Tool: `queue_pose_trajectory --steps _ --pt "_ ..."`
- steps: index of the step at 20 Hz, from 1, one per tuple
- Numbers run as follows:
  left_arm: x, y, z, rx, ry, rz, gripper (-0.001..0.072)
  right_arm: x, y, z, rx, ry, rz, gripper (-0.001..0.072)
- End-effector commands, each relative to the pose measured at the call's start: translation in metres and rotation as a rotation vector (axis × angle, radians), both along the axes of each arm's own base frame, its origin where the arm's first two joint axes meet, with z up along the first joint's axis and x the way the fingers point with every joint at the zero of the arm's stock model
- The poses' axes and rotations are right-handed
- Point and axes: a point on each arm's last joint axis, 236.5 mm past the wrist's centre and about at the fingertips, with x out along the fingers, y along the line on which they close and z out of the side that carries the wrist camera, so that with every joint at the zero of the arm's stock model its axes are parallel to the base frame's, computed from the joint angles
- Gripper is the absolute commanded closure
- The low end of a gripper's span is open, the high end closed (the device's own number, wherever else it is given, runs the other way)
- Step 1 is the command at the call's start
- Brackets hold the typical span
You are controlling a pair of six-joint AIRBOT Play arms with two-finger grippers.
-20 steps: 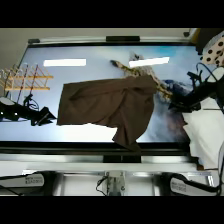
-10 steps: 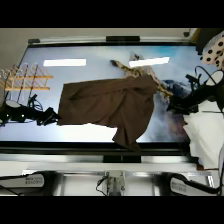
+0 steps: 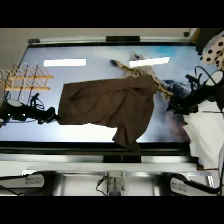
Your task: Fold the shirts.
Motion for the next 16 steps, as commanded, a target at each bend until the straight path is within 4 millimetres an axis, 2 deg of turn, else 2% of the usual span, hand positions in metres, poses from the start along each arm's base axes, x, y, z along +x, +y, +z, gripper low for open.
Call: queue_pose_trajectory --steps 1,3,5,8,10,11,12,15,16 --pt "0.013 0.014 0.021 0.004 -0.048 0.009 0.0678 -0.001 0.0 0.0 0.001 0.001 0.0 0.026" --pt "0.023 0.027 0.042 0.007 -0.085 0.02 0.0677 0.0 -0.002 0.0 -0.006 0.002 0.0 0.026" --pt "0.028 0.038 0.053 0.009 -0.101 0.039 0.0677 0.001 -0.004 -0.001 -0.015 -0.003 -0.001 0.026" --pt "0.03 0.046 0.045 0.008 -0.08 0.096 0.0677 0.001 -0.003 -0.001 -0.011 -0.001 -0.005 0.0257" --pt "0.027 0.043 0.036 -0.01 -0.042 0.107 0.0676 -0.006 -0.001 -0.009 -0.005 0.026 -0.006 0.003" --pt "0.024 0.042 0.034 -0.018 -0.029 0.101 0.0676 -0.016 0.002 -0.019 0.007 0.063 -0.006 0.0032" --pt "0.023 0.041 0.034 -0.022 -0.024 0.097 0.0676 -0.029 0.011 -0.032 0.044 0.11 -0.011 0.0033" --pt "0.019 0.039 0.035 -0.028 -0.018 0.079 0.0677 -0.061 0.054 -0.065 0.229 0.193 -0.029 0.0044" --pt "0.018 0.038 0.035 -0.03 -0.017 0.072 0.0677 -0.067 0.064 -0.075 0.271 0.204 -0.061 0.0099"
